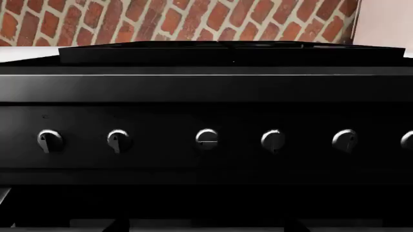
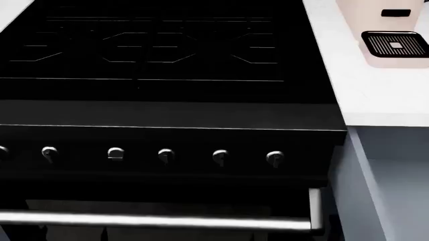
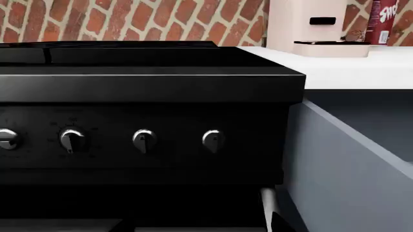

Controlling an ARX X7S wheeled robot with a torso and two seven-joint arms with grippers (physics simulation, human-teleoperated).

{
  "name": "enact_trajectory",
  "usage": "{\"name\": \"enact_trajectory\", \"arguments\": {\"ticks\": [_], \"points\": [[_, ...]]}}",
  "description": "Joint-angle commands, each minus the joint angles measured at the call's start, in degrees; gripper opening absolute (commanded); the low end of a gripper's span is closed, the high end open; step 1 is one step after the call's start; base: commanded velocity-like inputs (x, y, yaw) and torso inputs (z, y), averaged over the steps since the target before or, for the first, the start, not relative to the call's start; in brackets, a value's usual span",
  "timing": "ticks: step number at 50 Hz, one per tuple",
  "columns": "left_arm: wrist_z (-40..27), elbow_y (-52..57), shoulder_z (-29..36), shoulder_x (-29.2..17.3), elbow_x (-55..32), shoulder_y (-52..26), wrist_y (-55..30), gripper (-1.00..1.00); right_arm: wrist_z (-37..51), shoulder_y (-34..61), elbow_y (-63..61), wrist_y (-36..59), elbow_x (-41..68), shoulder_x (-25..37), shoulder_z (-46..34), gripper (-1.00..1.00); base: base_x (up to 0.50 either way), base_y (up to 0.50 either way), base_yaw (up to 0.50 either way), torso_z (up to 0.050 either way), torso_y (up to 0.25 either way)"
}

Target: Close the right drawer.

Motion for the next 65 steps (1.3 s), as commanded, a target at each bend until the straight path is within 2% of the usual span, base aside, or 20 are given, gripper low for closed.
{"name": "enact_trajectory", "arguments": {"ticks": [1, 5, 9, 14, 16, 21, 24, 27, 29, 31, 32, 33, 36, 37, 38, 45, 48, 57, 65], "points": [[-2.1, -0.2, 1.8, -1.2, 2.0, 1.0, -1.4, 1.0, 7.4, 0.5, 1.0, -2.0, -1.1, 0.3, -0.7, 1.0, 0.0, 0.0, 0.0, 0.0, 0.0], [-2.1, 4.2, 3.3, -2.4, 1.6, 2.3, -1.3, 1.0, 11.3, 0.3, -1.2, 3.5, 1.8, 1.1, -1.5, 1.0, 0.0, 0.0, 0.0, 0.0, 0.0], [-1.2, 8.4, 5.2, -2.9, 0.9, 4.0, -1.3, 1.0, 10.6, -0.3, -1.0, 0.0, 1.3, 2.7, -3.4, 1.0, 0.0, 0.0, 0.0, 0.0, 0.0], [-1.5, 4.5, 6.2, -3.2, 0.2, 2.3, 0.4, 1.0, 12.9, 1.9, 1.5, -2.3, -1.4, 3.4, -4.8, 1.0, 0.0, 0.0, 0.0, 0.0, 0.0], [-1.4, 4.9, 6.5, -3.5, 0.0, 2.3, 0.7, 1.0, 12.2, 2.7, 1.4, -0.5, 1.0, 3.2, -4.3, 1.0, 0.0, 0.0, 0.0, 0.0, 0.0], [-1.1, 15.0, 7.1, -4.8, -0.4, 3.0, -0.5, 1.0, 12.5, 1.6, -8.3, 2.9, 1.7, 4.1, -4.8, 1.0, 0.0, 0.0, 0.0, 0.0, 0.0], [-1.2, 25.3, 7.1, -5.4, -0.7, 1.5, -4.8, 1.0, 13.7, 1.5, -18.0, 6.2, 0.0, 5.1, -4.9, 1.0, 0.0, 0.0, 0.0, 0.0, 0.0], [-1.4, 40.7, 6.9, -5.2, -2.2, -3.1, -15.7, 1.0, 13.7, 3.4, -30.5, 12.6, 0.4, 6.2, -4.0, 1.0, 0.0, 0.0, 0.0, 0.0, 0.0], [-1.8, 44.5, 6.6, -5.0, -3.1, -4.8, -18.8, 1.0, 13.8, 4.1, -33.2, 14.4, 0.7, 6.5, -3.8, 1.0, 0.0, 0.0, 0.0, 0.0, 0.0], [-2.6, 57.4, 6.1, -4.2, -6.1, -11.5, -30.6, 1.0, 13.4, 7.9, -43.9, 21.5, -0.7, 7.8, -4.1, 1.0, 0.0, 0.0, 0.0, 0.0, 0.0], [-3.9, 60.0, 6.2, -4.9, -8.1, -14.0, -33.1, 1.0, 13.1, 9.5, -46.8, 23.9, -0.6, 8.1, -4.3, 1.0, 0.0, 0.0, 0.0, 0.0, 0.0], [-7.2, 60.0, 7.2, -7.6, -11.0, -15.2, -32.8, 1.0, 12.9, 10.2, -47.9, 24.9, -0.5, 8.2, -4.4, 1.0, 0.0, 0.0, 0.0, 0.0, 0.0], [-33.0, 60.0, 18.9, -31.3, -32.0, -27.2, -26.2, 1.0, 12.6, 12.9, -52.5, 28.2, -0.6, 8.4, -5.2, 1.0, 0.0, 0.0, 0.0, 0.0, 0.0], [-41.6, 60.0, 24.0, -36.5, -34.6, -30.8, -23.3, 1.0, 12.9, 13.1, -53.4, 28.6, -1.0, 8.4, -5.4, 1.0, 0.0, 0.0, 0.0, 0.0, 0.0], [-45.3, 60.0, 26.7, -38.5, -35.3, -32.2, -21.8, 1.0, 12.9, 12.9, -53.7, 28.4, -1.0, 8.4, -5.7, 1.0, 0.0, 0.0, 0.0, 0.0, 0.0], [-51.7, 59.9, 37.5, -44.7, -35.0, -37.9, -16.0, 1.0, 14.3, 11.7, -55.8, 24.5, -2.9, 8.6, -7.7, 1.0, 0.0, 0.0, 0.0, 0.0, 0.0], [-53.1, 59.8, 40.6, -45.8, -34.5, -39.1, -14.6, 1.0, 14.7, 11.1, -54.7, 22.6, -3.5, 8.7, -8.8, 1.0, 0.0, 0.0, 0.0, 0.0, 0.0], [-53.2, 59.1, 43.2, -46.2, -33.7, -38.3, -12.5, 1.0, 15.4, 9.8, -53.5, 19.9, -3.1, 9.2, -9.5, 1.0, 0.0, 0.0, -0.03, 0.0, 0.0], [-53.3, 58.6, 43.6, -46.9, -33.5, -38.4, -11.4, 1.0, 16.3, 9.0, -53.8, 17.9, -3.7, 9.7, -9.7, 1.0, -0.05, 0.0, -0.5, 0.0, 0.0]]}}
